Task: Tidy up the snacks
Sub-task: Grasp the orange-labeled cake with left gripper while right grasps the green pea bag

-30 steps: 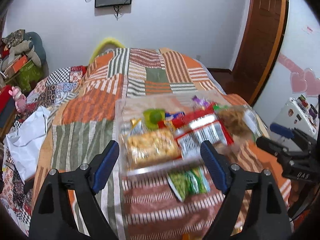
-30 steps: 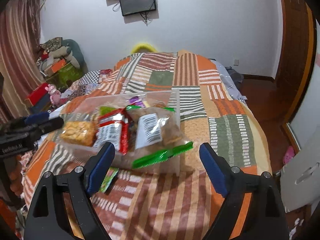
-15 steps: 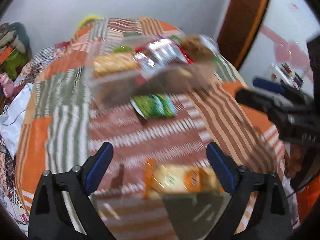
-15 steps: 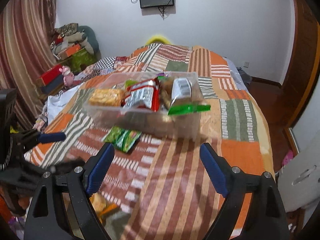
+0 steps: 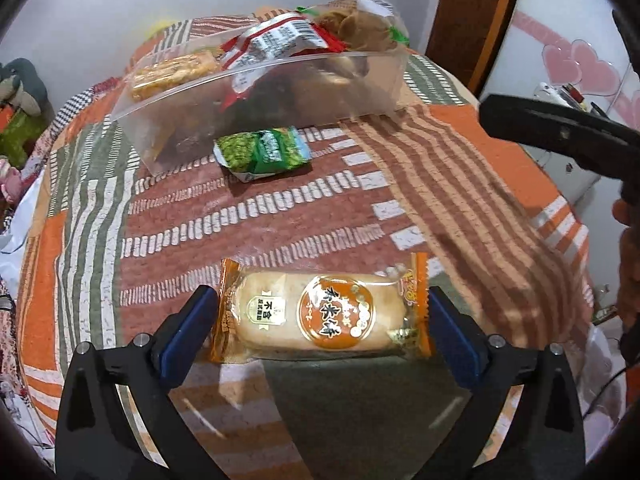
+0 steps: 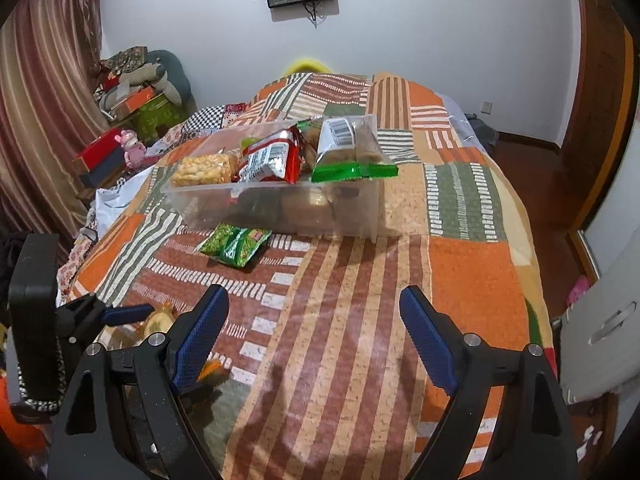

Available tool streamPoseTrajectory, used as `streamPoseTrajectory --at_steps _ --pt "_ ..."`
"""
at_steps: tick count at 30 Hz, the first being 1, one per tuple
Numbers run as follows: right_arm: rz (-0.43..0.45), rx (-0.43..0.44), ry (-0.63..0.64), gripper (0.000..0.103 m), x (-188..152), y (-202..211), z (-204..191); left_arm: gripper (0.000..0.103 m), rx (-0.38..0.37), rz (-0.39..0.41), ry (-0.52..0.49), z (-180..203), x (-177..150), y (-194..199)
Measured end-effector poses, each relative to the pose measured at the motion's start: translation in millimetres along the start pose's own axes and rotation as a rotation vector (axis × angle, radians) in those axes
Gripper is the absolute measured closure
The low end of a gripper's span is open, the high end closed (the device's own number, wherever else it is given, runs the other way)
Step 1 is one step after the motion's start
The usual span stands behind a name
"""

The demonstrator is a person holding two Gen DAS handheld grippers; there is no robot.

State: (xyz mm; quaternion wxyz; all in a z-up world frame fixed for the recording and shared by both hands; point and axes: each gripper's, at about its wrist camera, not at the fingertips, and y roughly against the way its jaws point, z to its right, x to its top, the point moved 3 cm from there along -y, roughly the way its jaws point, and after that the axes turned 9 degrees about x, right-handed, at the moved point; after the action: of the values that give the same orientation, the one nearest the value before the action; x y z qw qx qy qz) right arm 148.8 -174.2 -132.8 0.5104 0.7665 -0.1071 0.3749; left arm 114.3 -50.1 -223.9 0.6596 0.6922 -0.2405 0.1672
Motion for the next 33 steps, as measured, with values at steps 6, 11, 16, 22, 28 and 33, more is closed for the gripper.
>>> streamPoseTrajectory --at_steps 6,11,16,22,28,33 --pt "-0.036 0.025 0.012 0.017 -2 -16 -11 0.014 -0.029 0.000 0.110 -35 0 -11" --pt "-0.068 0.044 0.041 0.017 4 -41 -27 0.020 -0.020 0.027 0.165 -63 4 -5" --pt "-0.104 0.080 0.040 0.017 12 -71 -40 0.021 0.041 0.091 0.208 -97 11 9" --pt "-0.141 0.109 0.035 0.017 19 -102 -53 0.021 0.125 0.137 0.231 -129 17 21" --pt "-0.208 0.126 0.049 0.018 23 -133 -58 0.021 0.135 0.144 0.263 -144 19 21" --pt "-0.206 0.120 0.033 0.033 22 -137 -51 0.021 0.132 0.151 0.263 -143 21 19"
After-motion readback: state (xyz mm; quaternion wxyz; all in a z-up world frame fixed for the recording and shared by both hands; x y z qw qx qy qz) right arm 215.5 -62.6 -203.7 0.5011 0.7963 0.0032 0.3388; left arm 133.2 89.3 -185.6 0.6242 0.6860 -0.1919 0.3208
